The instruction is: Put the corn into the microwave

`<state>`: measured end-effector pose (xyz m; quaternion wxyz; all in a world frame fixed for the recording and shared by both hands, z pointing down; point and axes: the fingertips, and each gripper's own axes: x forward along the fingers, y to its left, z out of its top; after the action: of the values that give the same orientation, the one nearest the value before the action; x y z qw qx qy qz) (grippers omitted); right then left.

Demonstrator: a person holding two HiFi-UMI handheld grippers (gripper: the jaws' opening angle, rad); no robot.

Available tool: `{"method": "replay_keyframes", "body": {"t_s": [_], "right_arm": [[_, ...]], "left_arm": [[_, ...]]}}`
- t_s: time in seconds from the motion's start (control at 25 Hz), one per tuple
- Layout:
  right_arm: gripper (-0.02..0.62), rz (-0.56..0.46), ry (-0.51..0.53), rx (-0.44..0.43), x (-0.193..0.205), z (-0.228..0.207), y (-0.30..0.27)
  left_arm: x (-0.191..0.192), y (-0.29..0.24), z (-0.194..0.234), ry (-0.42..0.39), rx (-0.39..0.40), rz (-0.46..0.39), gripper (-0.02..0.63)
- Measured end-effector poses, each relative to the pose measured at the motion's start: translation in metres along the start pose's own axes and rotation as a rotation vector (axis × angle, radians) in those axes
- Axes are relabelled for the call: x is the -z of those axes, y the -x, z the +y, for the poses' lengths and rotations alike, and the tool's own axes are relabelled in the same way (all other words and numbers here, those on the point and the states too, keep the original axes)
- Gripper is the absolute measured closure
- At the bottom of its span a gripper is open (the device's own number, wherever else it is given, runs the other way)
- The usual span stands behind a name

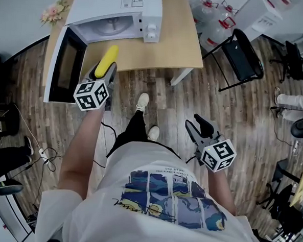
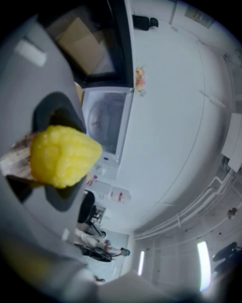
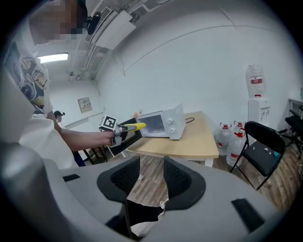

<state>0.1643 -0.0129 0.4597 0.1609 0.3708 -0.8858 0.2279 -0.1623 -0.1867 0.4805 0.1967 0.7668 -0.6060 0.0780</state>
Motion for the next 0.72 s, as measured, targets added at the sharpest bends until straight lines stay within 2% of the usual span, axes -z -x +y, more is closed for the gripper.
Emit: {"method": "replay_keyframes", "body": {"t_s": [0.36,0.72], "right_arm": [[0.451,-0.011,-0.032,0.148,-0.031,-0.056,0.001],[0.451,0.014,-0.015,0.192,-0.075,-0.086,-0.040]], "left_arm": [[-0.012,-0.096,0.037,-0.010,-0.049,0.019,0.354],[-0.018,-0.184,0.068,-0.021,-0.066,0.063,0.354]]}}
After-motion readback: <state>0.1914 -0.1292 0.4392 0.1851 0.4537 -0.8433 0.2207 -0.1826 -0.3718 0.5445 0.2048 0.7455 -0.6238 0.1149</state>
